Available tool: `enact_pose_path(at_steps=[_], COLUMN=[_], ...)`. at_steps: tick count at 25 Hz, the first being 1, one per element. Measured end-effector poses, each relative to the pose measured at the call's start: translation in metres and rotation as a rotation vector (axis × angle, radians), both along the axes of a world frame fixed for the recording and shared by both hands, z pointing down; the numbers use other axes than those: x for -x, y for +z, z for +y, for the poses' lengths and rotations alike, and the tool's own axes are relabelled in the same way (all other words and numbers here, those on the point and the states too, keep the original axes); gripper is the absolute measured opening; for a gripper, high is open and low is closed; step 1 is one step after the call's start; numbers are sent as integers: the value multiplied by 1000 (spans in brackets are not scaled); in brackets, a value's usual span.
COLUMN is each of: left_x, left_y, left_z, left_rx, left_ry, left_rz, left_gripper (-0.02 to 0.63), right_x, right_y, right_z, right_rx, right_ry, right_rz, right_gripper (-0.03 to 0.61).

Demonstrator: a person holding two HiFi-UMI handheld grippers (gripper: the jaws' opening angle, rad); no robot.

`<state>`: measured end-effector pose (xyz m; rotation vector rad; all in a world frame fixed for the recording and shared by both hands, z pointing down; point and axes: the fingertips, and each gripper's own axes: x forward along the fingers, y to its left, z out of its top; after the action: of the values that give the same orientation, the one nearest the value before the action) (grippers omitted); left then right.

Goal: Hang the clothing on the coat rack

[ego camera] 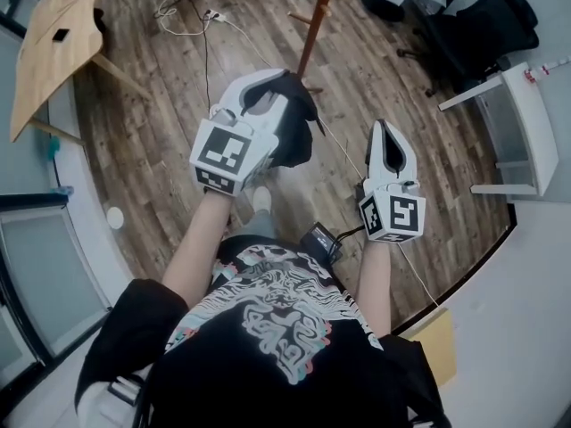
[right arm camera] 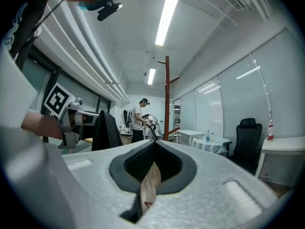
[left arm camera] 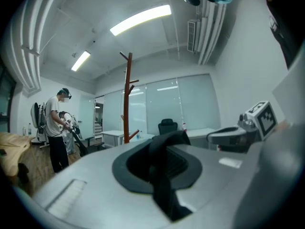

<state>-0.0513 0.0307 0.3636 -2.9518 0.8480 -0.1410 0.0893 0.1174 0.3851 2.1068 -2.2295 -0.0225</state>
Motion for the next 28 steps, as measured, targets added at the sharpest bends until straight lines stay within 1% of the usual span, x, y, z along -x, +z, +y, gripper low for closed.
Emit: enact_pose_path(at_steps=[3, 7, 13, 17, 23, 28], left_x=[-5, -17, -27, -29, -32, -43], left_y=[2, 1, 7, 7, 4, 0], left_z=[-17, -31, -62, -81, -106, -121], left_rx=[5, -1, 7, -3, -12, -26], left_ry=[1, 10, 10, 29, 59, 78], left_rz=[-7, -13, -27, -40, -41, -47], left_gripper=[15, 15, 15, 15, 15, 15], right_x=[0, 0, 0, 2, 8, 9], right_y=[1, 1, 11, 13, 16, 17], right_z=[-15, -31, -62, -86, -110, -126], right_rx=[-1, -14, 1, -15, -17, -19], right_ry=[-9, -55, -87, -77, -67, -55], right_rz=[-6, -28, -28, -45, -43, -14], right_gripper=[-2, -2, -2, -2, -1, -2])
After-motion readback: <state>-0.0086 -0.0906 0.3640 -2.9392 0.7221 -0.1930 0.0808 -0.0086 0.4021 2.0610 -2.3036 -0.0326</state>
